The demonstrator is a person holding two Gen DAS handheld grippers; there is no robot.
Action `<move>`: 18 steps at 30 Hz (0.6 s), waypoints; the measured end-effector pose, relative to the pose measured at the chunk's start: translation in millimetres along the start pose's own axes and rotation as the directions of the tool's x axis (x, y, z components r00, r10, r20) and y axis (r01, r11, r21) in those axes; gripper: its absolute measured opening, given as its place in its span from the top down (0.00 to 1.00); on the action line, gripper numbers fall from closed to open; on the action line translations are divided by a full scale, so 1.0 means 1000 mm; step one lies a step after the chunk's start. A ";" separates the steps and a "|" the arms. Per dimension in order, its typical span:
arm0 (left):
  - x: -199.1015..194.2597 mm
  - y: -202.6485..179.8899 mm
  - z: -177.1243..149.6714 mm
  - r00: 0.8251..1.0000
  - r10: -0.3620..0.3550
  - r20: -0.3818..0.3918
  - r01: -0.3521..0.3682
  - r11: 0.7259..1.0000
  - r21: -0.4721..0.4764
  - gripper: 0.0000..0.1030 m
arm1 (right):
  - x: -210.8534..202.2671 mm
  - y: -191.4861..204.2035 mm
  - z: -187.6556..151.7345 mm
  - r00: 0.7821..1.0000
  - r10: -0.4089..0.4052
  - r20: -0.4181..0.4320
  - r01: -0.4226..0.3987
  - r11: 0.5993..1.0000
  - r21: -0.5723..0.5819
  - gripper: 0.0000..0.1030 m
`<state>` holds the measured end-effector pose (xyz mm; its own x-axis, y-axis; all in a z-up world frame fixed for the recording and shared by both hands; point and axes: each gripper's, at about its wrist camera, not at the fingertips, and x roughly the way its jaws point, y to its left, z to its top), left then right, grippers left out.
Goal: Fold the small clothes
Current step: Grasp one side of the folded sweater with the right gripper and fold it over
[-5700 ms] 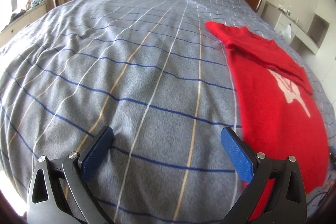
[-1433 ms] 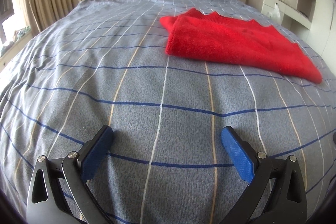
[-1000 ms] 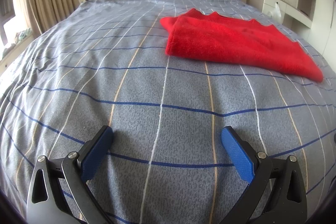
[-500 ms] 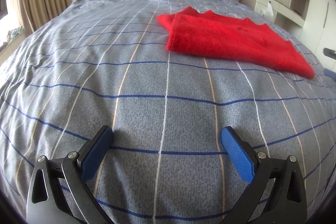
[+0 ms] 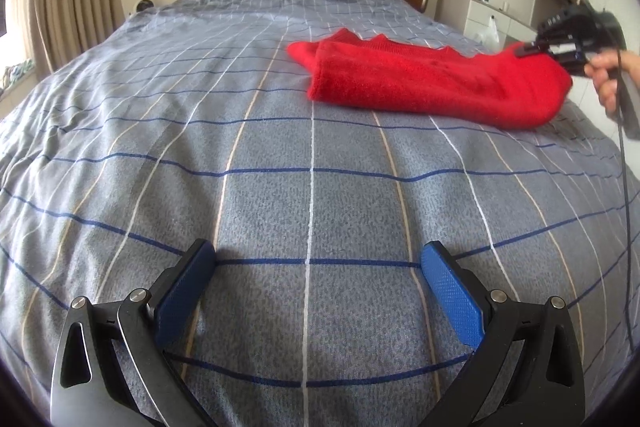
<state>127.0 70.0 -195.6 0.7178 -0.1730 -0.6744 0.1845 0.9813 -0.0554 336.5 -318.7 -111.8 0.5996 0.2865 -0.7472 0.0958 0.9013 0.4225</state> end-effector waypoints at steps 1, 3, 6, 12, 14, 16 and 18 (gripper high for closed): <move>0.001 0.000 0.001 1.000 -0.004 -0.002 0.004 1.000 -0.002 0.00 | 0.000 0.023 0.006 1.000 0.020 -0.011 -0.021 0.999 -0.031 0.91; 0.001 0.002 0.001 1.000 -0.015 -0.002 0.015 1.000 -0.009 0.00 | 0.007 0.071 0.012 0.998 0.048 -0.046 -0.052 0.993 -0.104 0.91; 0.000 0.002 0.001 1.000 -0.022 0.002 0.022 1.000 -0.012 0.00 | 0.034 0.139 0.004 0.993 0.063 -0.100 -0.085 0.970 -0.227 0.91; 0.000 0.002 0.001 1.000 -0.025 0.003 0.025 1.000 -0.012 0.00 | 0.101 0.212 -0.031 0.978 0.053 -0.203 -0.120 0.935 -0.333 0.91; 0.000 0.002 0.001 1.000 -0.025 0.004 0.025 1.000 -0.011 0.00 | 0.119 0.215 -0.037 0.960 0.107 -0.258 -0.181 0.942 -0.282 0.78; 0.000 0.002 0.001 1.000 -0.025 0.004 0.025 1.000 -0.012 0.00 | 0.135 0.202 -0.040 0.889 0.299 -0.347 -0.343 0.937 -0.071 0.58; 0.000 0.002 0.001 1.000 -0.025 0.004 0.025 1.000 -0.012 0.00 | 0.135 0.185 -0.040 0.813 0.478 -0.334 -0.461 0.877 0.133 0.45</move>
<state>128.3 72.2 -195.1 0.7158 -0.1979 -0.6697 0.1944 0.9776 -0.0811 403.3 -100.1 -154.6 0.2679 0.7718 -0.5767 -0.0871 0.6155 0.7833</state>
